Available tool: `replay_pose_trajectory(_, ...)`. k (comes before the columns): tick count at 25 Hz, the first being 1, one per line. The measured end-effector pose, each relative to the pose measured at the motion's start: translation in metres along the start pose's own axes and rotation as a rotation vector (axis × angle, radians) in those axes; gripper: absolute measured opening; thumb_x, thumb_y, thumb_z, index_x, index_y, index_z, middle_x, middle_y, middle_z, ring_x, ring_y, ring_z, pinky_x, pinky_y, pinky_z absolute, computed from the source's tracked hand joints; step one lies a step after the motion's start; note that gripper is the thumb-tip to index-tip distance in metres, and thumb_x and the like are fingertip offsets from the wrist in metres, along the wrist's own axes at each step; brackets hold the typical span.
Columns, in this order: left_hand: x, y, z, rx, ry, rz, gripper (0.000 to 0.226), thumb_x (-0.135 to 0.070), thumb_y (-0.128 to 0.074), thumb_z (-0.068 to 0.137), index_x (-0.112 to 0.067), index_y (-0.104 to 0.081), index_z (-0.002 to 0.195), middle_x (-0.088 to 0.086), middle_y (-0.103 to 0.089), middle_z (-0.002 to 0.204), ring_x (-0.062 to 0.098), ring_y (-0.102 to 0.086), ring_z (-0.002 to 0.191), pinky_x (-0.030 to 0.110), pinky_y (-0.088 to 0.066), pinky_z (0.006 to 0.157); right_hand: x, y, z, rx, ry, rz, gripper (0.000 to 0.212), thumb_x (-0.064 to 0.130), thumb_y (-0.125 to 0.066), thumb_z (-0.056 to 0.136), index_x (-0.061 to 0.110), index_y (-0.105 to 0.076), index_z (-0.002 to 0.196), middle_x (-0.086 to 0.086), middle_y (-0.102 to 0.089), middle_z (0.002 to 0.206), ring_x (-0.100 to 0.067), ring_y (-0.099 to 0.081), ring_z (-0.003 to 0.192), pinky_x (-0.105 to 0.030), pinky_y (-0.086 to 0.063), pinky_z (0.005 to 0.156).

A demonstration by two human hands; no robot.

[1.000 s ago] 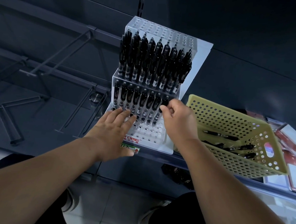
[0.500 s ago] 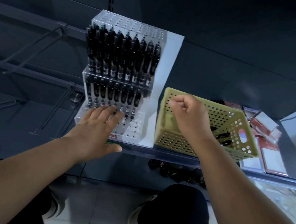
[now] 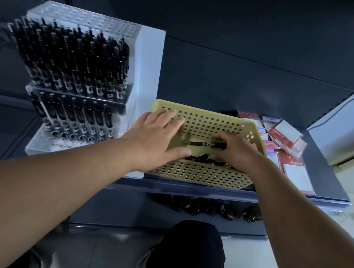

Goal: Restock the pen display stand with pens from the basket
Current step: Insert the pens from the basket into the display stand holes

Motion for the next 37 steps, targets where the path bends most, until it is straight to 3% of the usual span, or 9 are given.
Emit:
replay_pose_trajectory(3,0.007,-0.012,0.012,0.042,0.105,0.010,0.086,-0.071,-0.009,0.083,-0.022,0.005,0.152,0.002,0.011,0.161,0.022,0.012,0.147,0.044,0.003,0.117,-0.009,-0.013,0.008,0.033,-0.016,-0.006,0.080,0.020,-0.079,0.078,0.028,-0.039,0.146,-0.003,-0.041,0.150,-0.025,-0.045,0.129,-0.036,-0.040,0.104)
replay_pose_trajectory(5,0.009,-0.019,0.007,0.041,0.098,0.058,0.088,-0.072,-0.015,0.084,-0.021,0.008,0.152,0.002,0.014,0.160,0.022,0.017,0.146,0.045,0.002,0.117,-0.014,-0.026,0.003,0.043,0.000,-0.165,0.091,0.030,-0.081,0.076,0.032,-0.029,0.150,0.004,-0.027,0.158,-0.025,-0.026,0.143,-0.043,-0.022,0.116)
replay_pose_trajectory(11,0.001,-0.023,-0.013,-0.068,0.054,0.148,0.099,-0.077,-0.020,0.081,-0.016,0.015,0.150,0.001,0.017,0.159,0.021,0.028,0.143,0.038,0.009,0.116,-0.011,-0.035,0.004,0.004,0.126,-0.361,0.108,0.058,-0.074,0.072,0.031,-0.011,0.155,0.005,0.002,0.163,-0.022,0.005,0.150,-0.043,0.001,0.119)
replay_pose_trajectory(14,0.000,-0.023,-0.015,-0.075,0.049,0.158,0.099,-0.076,-0.021,0.081,-0.016,0.015,0.150,0.001,0.016,0.160,0.021,0.028,0.143,0.037,0.010,0.115,-0.004,-0.038,0.014,0.079,0.088,-0.461,0.104,0.062,-0.071,0.072,0.030,-0.016,0.153,-0.001,-0.014,0.161,-0.026,-0.008,0.148,-0.046,-0.007,0.118)
replay_pose_trajectory(17,0.000,-0.022,-0.017,-0.063,0.052,0.135,0.099,-0.076,-0.025,0.082,-0.015,0.013,0.151,0.002,0.015,0.160,0.020,0.027,0.143,0.038,0.009,0.116,0.003,-0.040,0.017,0.167,0.036,-0.509,0.071,0.060,-0.071,0.073,0.032,-0.045,0.133,-0.003,-0.042,0.139,-0.030,-0.031,0.135,-0.047,-0.023,0.110)
replay_pose_trajectory(23,-0.001,-0.021,-0.019,-0.058,0.043,0.120,0.098,-0.074,-0.028,0.084,-0.015,0.010,0.152,0.001,0.013,0.160,0.021,0.024,0.144,0.038,0.007,0.117,0.018,-0.040,0.007,0.294,0.067,-0.407,0.041,0.038,-0.071,0.083,0.022,-0.054,0.117,-0.001,-0.059,0.116,-0.023,-0.053,0.106,-0.044,-0.036,0.103)
replay_pose_trajectory(26,0.000,-0.020,-0.020,-0.061,0.037,0.097,0.098,-0.074,-0.029,0.083,-0.016,0.012,0.151,0.001,0.014,0.160,0.020,0.023,0.144,0.036,0.009,0.116,0.029,-0.025,0.002,0.163,0.160,-0.441,0.020,0.035,-0.060,0.089,0.024,-0.055,0.105,0.001,-0.058,0.101,-0.024,-0.055,0.102,-0.044,-0.041,0.098)
replay_pose_trajectory(33,0.005,-0.013,-0.015,-0.124,0.090,-0.055,0.109,-0.075,-0.036,0.078,-0.016,0.027,0.146,0.001,0.029,0.156,0.018,0.022,0.145,0.034,0.005,0.116,0.028,0.011,-0.005,-0.020,0.182,-0.178,0.028,0.020,-0.060,0.092,0.018,-0.049,0.117,0.002,-0.058,0.091,-0.017,-0.057,0.080,-0.033,-0.044,0.065)
replay_pose_trajectory(37,0.006,-0.010,-0.012,-0.089,0.131,-0.120,0.109,-0.072,-0.040,0.081,-0.015,0.026,0.146,0.001,0.026,0.157,0.017,0.020,0.145,0.032,0.003,0.115,0.025,0.022,-0.004,-0.124,0.124,-0.009,0.033,0.014,-0.052,0.098,0.020,-0.044,0.129,0.004,-0.054,0.092,-0.012,-0.053,0.077,-0.036,-0.046,0.073)
Point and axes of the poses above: each hand's wrist, its own z-axis towards the middle knuckle, its own y-axis out of the back of the hand, x = y × z, the point moved 5 cm from there along z, towards the middle knuckle
